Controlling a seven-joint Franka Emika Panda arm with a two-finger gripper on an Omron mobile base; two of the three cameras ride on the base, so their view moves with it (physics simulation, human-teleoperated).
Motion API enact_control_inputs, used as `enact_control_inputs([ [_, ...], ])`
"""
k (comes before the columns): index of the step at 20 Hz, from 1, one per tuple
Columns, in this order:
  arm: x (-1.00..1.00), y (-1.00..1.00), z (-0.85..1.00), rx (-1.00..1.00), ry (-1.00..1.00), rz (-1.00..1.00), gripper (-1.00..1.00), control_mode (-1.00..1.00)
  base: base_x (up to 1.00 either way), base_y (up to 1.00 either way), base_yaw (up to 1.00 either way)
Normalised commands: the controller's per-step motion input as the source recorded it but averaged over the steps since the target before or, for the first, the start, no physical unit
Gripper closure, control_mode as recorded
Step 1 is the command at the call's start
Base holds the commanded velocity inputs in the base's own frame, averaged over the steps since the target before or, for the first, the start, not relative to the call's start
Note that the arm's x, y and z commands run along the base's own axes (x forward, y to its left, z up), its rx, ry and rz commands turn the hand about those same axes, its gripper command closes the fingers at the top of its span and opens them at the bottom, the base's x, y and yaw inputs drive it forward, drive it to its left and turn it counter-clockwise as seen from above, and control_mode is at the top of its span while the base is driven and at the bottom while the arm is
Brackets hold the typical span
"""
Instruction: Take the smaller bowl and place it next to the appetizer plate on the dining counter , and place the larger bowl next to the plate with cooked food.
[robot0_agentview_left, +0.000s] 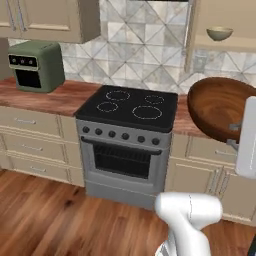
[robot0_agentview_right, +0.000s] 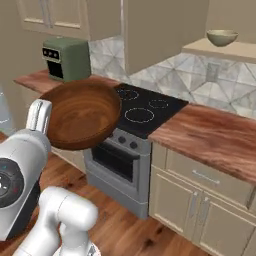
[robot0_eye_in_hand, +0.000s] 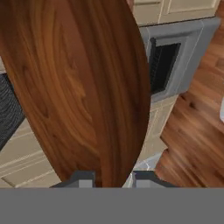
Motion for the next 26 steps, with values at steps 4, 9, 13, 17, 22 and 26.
enact_control_inputs([
  [4, 0.00, 0.00, 0.00, 0.00, 0.00, 0.00, 1.00, 1.00, -0.07, 0.59, 0.92],
  [9, 0.00, 0.00, 0.00, 0.00, 0.00, 0.00, 1.00, 1.00, -0.03, 0.36, 0.97],
  [13, 0.00, 0.00, 0.00, 0.00, 0.00, 0.00, 1.00, 1.00, 0.00, 0.03, 1.00],
  [17, 0.00, 0.00, 0.00, 0.00, 0.00, 0.00, 1.00, 1.00, 0.00, 0.00, 1.00],
  [22, 0.00, 0.00, 0.00, 0.00, 0.00, 0.00, 1.00, 1.00, 0.00, 0.00, 1.00],
  [26, 0.00, 0.00, 0.00, 0.00, 0.00, 0.00, 1.00, 1.00, 0.00, 0.00, 1.00],
])
